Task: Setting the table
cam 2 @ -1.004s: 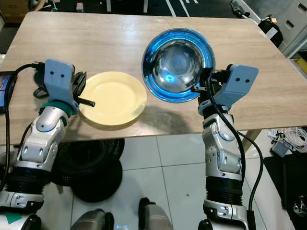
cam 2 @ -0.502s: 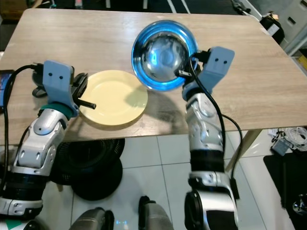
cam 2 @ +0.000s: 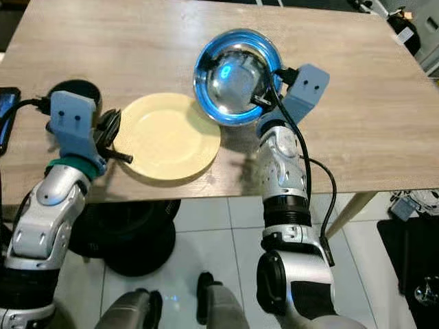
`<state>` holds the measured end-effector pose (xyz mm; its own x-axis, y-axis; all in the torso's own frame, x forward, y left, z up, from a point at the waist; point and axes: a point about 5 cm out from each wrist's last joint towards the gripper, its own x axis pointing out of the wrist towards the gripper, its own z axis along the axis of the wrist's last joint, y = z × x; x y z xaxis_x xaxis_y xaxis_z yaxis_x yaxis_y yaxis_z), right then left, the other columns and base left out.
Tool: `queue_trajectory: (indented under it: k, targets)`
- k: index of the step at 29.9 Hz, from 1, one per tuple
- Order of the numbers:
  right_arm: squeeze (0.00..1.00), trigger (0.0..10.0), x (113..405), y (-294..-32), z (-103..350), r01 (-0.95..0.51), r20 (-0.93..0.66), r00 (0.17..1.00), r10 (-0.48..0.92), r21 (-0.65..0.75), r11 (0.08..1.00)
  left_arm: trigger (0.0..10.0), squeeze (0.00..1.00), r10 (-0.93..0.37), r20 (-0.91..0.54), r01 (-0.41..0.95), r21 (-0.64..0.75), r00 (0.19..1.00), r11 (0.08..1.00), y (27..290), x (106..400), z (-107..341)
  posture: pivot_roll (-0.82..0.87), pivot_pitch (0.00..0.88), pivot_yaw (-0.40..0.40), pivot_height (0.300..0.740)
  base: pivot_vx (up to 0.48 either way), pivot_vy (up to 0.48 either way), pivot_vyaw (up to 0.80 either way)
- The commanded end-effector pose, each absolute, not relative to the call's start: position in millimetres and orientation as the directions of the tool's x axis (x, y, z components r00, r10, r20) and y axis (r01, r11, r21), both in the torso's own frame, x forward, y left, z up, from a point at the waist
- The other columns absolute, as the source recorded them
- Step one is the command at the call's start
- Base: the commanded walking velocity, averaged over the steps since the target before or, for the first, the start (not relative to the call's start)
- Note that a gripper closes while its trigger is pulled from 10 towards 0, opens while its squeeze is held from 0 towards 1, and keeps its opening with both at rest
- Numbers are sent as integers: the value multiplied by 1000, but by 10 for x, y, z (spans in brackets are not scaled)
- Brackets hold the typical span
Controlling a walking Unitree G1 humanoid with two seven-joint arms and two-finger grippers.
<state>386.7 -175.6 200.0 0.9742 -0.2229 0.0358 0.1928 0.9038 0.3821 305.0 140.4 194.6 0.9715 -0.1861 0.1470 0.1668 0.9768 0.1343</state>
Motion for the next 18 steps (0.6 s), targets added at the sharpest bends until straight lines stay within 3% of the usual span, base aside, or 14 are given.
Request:
queue_trajectory:
  k: [1,7,8,9,10,18]
  targets:
    - [0,10000,3850,-1903,1979,249,34,958,-284,392,886,10000,0,-197,121,181,131,973,975,1369,2999,1897,171,189,-29,740,0,0,0]
    - [0,10000,3808,-2058,1950,297,37,941,-337,392,871,10000,0,-203,106,189,128,973,974,1360,2972,1880,156,195,-20,740,0,0,0]
    - [529,10000,3792,-2096,1947,302,44,937,-345,389,870,10000,0,-209,100,195,128,973,972,1347,2976,1874,147,191,-16,740,0,0,0]
    - [529,10000,3792,-2096,1947,302,44,937,-345,389,870,10000,0,-209,100,195,128,973,972,1347,2976,1874,147,191,-16,740,0,0,0]
    - [1000,10000,3783,-2114,1949,301,50,937,-346,387,871,10000,0,-213,97,201,127,972,971,1334,2986,1870,143,185,-15,740,0,0,0]
    - [1000,10000,3777,-2065,2085,237,120,944,-306,394,888,10000,0,-222,93,210,124,970,970,1300,3010,1873,133,163,-16,740,0,0,0]
